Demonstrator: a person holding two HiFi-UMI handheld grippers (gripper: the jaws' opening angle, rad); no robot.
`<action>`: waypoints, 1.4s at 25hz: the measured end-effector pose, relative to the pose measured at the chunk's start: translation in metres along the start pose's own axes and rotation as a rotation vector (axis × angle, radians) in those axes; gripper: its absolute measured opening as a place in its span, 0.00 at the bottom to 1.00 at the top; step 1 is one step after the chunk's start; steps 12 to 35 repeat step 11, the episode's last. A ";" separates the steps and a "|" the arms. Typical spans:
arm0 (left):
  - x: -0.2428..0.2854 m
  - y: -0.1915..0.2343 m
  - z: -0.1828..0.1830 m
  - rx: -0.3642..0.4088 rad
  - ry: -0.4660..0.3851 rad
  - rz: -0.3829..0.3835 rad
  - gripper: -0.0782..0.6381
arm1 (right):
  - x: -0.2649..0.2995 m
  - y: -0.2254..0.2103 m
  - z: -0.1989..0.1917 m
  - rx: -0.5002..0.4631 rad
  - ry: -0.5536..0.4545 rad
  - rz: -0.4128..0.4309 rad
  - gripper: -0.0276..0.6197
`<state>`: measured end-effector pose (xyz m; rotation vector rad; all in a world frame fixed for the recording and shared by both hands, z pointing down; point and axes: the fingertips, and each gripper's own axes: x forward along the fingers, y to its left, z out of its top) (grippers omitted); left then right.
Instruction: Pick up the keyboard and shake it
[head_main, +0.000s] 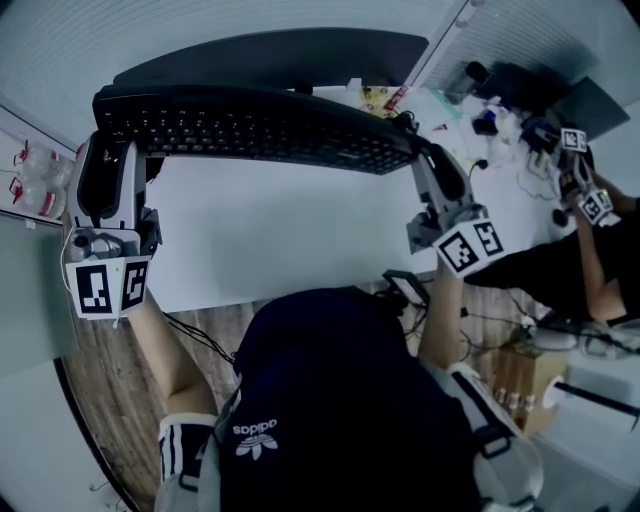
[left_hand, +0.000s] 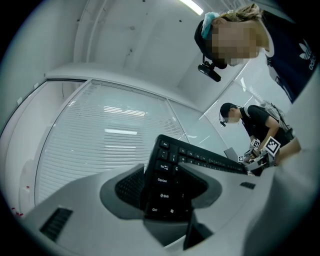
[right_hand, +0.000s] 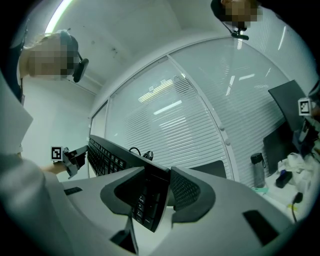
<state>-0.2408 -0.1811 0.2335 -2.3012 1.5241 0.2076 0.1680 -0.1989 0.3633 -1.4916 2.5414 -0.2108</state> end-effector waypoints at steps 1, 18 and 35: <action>0.000 0.000 -0.001 -0.001 0.001 -0.002 0.40 | -0.001 0.000 0.000 0.003 -0.001 -0.003 0.27; 0.004 -0.002 -0.008 -0.005 0.026 -0.020 0.40 | -0.002 -0.003 -0.004 0.002 0.013 -0.010 0.27; 0.004 -0.002 -0.008 -0.005 0.026 -0.020 0.40 | -0.002 -0.003 -0.004 0.002 0.013 -0.010 0.27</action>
